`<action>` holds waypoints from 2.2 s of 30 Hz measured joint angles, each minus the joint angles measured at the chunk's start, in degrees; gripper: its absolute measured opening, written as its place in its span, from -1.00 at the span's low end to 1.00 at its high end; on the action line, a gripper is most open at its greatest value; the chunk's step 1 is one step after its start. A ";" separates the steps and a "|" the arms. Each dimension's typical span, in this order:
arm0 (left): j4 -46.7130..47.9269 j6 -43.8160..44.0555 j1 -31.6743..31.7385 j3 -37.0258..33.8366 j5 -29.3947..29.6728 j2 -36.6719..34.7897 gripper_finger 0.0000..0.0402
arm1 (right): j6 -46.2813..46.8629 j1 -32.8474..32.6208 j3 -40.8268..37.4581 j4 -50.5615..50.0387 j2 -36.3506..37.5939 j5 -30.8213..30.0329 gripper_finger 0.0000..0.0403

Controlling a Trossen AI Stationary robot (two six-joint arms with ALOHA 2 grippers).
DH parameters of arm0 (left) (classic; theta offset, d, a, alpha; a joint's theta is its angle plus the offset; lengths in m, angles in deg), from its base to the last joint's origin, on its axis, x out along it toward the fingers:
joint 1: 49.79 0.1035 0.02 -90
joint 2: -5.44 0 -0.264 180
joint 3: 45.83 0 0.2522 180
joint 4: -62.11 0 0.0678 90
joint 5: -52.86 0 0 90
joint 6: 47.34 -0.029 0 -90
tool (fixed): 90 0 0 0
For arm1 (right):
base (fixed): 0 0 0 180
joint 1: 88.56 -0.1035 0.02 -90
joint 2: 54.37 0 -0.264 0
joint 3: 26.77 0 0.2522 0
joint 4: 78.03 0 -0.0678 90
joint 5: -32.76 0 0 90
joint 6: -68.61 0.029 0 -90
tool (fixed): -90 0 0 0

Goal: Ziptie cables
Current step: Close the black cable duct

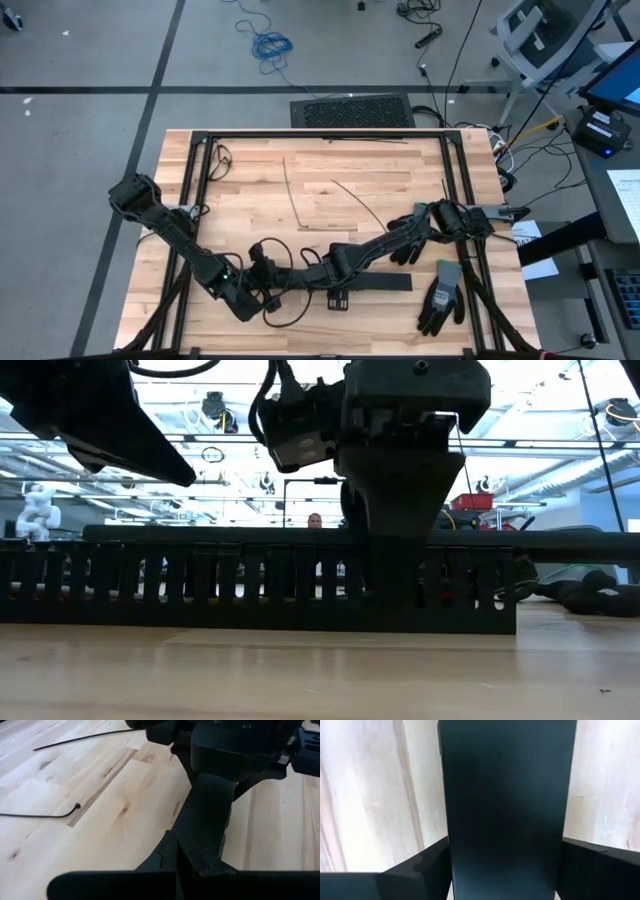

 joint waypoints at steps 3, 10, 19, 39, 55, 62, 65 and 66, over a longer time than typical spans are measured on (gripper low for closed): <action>-0.02 0.07 0.00 0.02 -0.11 -0.02 -0.99 | -0.71 0.01 0.00 -0.20 0.02 0.77 0.33; -0.02 0.11 0.00 0.02 -0.20 -0.02 -0.99 | -1.09 0.02 0.00 -0.42 0.04 2.13 0.55; -0.04 0.29 0.02 0.04 -1.07 -0.02 -0.99 | -2.95 0.32 2.12 -1.23 0.58 2.19 0.58; 0.44 0.03 0.02 0.07 -1.25 -0.02 -0.99 | -4.52 1.44 7.06 -7.71 0.59 1.97 0.58; 1.42 -0.04 0.00 0.07 -1.69 -0.02 -0.99 | -4.11 1.53 7.06 -5.73 0.59 2.00 0.29; 1.77 -0.04 0.00 0.07 -1.69 -0.02 -0.99 | -3.98 1.53 7.06 -4.66 0.59 2.03 0.26; 1.91 -0.04 0.00 0.06 -1.69 -0.03 -0.99 | -4.01 1.44 6.81 -4.41 0.59 2.02 0.26; 1.96 -0.04 0.01 0.06 -1.69 -0.02 -0.99 | -3.91 1.38 6.45 -4.13 0.59 2.04 0.26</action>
